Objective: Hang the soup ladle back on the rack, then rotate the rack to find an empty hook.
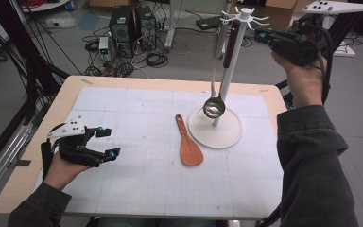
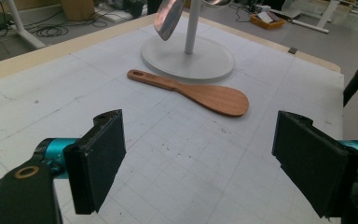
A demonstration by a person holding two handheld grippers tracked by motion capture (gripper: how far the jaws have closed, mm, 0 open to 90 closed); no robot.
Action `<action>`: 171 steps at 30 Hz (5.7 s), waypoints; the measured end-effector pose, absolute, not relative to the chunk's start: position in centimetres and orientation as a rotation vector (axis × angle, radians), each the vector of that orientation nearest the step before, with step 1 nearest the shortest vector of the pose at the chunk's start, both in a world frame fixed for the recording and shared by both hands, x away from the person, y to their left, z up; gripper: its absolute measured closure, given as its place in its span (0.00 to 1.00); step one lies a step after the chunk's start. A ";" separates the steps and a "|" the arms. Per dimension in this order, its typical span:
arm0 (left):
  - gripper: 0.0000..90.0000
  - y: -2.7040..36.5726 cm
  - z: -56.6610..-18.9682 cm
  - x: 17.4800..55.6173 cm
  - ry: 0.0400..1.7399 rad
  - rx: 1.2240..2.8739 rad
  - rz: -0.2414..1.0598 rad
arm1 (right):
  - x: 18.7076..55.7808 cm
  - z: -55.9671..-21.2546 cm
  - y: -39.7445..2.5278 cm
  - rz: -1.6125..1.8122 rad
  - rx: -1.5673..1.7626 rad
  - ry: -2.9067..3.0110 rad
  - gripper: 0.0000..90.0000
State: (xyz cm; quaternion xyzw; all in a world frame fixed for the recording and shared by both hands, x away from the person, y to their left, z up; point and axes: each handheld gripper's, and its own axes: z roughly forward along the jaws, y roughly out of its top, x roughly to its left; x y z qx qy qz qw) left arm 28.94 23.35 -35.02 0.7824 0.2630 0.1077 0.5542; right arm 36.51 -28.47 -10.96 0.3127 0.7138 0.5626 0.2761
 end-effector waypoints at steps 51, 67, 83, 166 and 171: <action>0.20 23.4 -35.0 28.9 0.622 1.851 0.257 | 36.2 -11.5 -29.5 1.474 0.892 1.894 1.00; 0.20 23.3 -35.0 28.9 0.618 1.852 0.258 | 36.5 -10.8 -28.1 1.488 0.837 1.908 1.00; 0.20 23.2 -35.1 29.0 0.618 1.857 0.257 | 37.0 -11.2 -30.2 1.519 0.879 1.884 1.00; 0.19 24.0 -35.6 28.9 0.650 1.854 0.293 | 34.6 -27.6 -21.1 1.542 0.826 2.299 0.67; 0.19 24.1 -35.6 28.9 0.650 1.857 0.297 | 34.4 -28.5 -20.9 1.543 0.834 2.322 0.71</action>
